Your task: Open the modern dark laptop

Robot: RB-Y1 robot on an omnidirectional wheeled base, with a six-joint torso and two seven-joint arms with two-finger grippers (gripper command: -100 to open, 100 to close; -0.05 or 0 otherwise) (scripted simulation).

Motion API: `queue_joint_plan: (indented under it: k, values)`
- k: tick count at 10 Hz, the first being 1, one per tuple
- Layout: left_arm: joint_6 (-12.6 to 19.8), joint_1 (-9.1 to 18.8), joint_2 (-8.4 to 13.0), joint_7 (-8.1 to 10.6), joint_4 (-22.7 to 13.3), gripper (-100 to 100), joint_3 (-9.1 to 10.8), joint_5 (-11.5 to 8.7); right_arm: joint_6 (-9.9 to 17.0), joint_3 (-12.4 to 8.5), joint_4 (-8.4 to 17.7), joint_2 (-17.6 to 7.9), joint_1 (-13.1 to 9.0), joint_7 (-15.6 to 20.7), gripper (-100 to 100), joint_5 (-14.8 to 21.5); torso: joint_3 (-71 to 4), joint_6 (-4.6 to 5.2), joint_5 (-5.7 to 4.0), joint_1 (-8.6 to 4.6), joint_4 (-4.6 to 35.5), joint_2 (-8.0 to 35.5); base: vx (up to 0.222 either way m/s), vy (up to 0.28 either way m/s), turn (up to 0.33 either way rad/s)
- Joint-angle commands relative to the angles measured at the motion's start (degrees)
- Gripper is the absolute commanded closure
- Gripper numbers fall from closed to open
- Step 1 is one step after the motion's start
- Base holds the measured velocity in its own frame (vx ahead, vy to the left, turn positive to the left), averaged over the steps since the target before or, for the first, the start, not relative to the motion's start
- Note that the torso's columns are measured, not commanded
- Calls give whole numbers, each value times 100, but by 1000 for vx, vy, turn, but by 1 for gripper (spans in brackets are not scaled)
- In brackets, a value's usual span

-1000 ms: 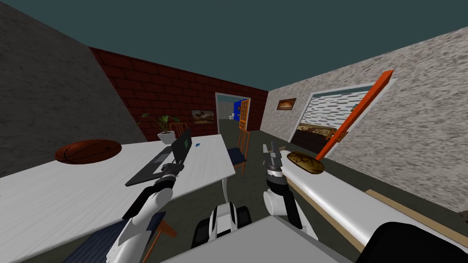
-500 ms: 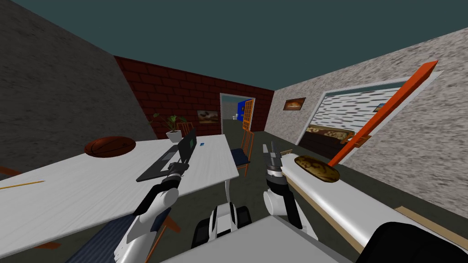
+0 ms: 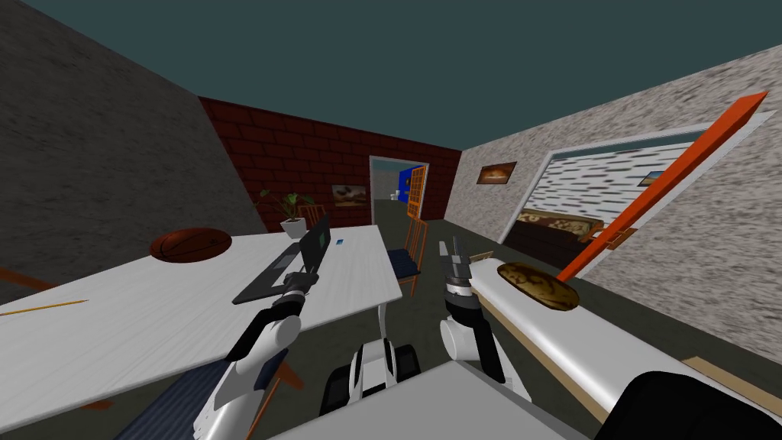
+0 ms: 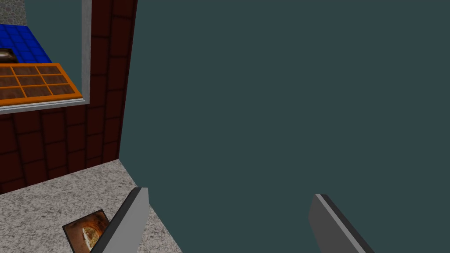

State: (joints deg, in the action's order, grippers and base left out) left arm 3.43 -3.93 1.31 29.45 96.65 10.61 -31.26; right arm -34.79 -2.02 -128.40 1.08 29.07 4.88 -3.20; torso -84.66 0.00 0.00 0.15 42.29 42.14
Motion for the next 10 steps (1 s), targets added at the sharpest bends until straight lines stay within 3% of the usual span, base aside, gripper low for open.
queue_joint_plan:
  k: [1, 6, 7, 8, 9, 10]
  values:
    - [40, -69, -38, 299, 110, 100, 4, -291, 0, 0, 0, 0, 0, 0, 0, 0, 1, 0, 0, -4, -1, 2, 39, 56, 3]
    - [116, -194, -115, 818, 285, 100, 8, -825, 0, 0, 0, 0, -1, 0, 0, 0, 1, 2, 2, -11, -6, -2, 31, 55, 1]
    - [101, -176, -104, 745, 266, 100, -5, -760, 0, 0, 0, 0, -1, 0, 0, 0, -6, -1, 5, -2, -11, -13, 8, 18, -5]
    - [-3, -2, -14, 1056, 35, 100, -193, -716, 0, 1, 0, 1, -1, 0, 0, 0, -6, -3, 6, -5, -15, -12, -6, 4, 211]
    - [-3, -2, -14, 1162, 35, 100, -193, -716, 0, 0, 0, 1, 0, 0, 0, 0, -5, -10, 6, -1, -15, -9, -3, -4, 97]
    - [-107, 167, 80, 1343, -208, 100, -375, -658, 0, 1, 0, 1, -1, 0, 0, 0, -2, -9, 6, 3, -11, -4, -3, 2, 203]
